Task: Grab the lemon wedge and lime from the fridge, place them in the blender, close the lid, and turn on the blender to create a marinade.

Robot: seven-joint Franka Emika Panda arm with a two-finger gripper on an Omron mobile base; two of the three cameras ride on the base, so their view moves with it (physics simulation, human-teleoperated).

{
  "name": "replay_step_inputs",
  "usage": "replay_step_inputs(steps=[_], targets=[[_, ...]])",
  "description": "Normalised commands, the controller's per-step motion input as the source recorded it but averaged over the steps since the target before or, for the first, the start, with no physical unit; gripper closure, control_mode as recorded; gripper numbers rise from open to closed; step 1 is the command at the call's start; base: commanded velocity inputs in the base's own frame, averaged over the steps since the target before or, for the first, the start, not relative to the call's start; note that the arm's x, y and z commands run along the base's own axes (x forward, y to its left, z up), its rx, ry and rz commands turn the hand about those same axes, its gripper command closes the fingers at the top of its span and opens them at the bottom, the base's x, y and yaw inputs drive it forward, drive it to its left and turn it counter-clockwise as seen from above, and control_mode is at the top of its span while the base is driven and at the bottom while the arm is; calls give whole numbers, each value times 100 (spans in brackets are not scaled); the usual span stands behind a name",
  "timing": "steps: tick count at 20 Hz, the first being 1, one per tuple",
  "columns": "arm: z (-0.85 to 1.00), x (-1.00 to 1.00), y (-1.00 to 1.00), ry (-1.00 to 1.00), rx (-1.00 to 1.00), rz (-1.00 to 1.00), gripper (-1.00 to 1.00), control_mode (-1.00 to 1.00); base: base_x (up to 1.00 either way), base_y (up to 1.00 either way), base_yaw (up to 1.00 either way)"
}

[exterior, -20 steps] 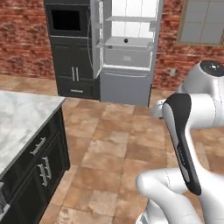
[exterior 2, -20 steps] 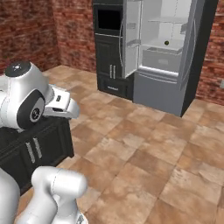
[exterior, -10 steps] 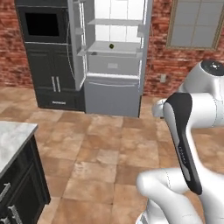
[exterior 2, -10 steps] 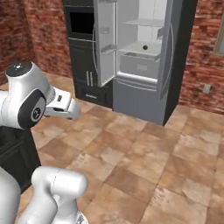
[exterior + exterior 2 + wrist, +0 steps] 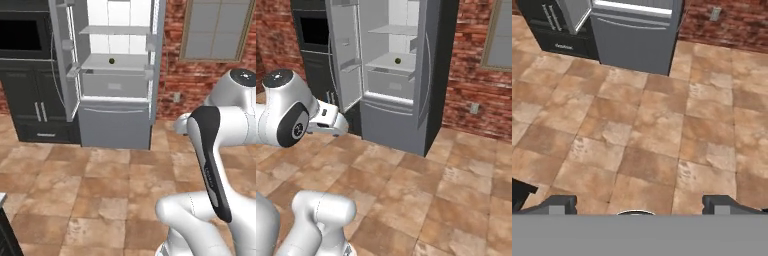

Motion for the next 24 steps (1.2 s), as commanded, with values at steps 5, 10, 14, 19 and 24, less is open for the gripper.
replay_step_inputs(steps=[5, 10, 14, 19, 24], targets=[[0, 0, 0, 0, 0, 0, -100, 100, 100, 34, -13], [0, 0, 0, 0, 0, 0, -100, 100, 100, 51, -14], [0, 0, 0, 0, 0, 0, -100, 100, 100, 62, -16], [0, 0, 0, 0, 0, 0, -100, 100, 100, 61, -17], [0, 0, 0, 0, 0, 0, -100, 100, 100, 25, -17]])
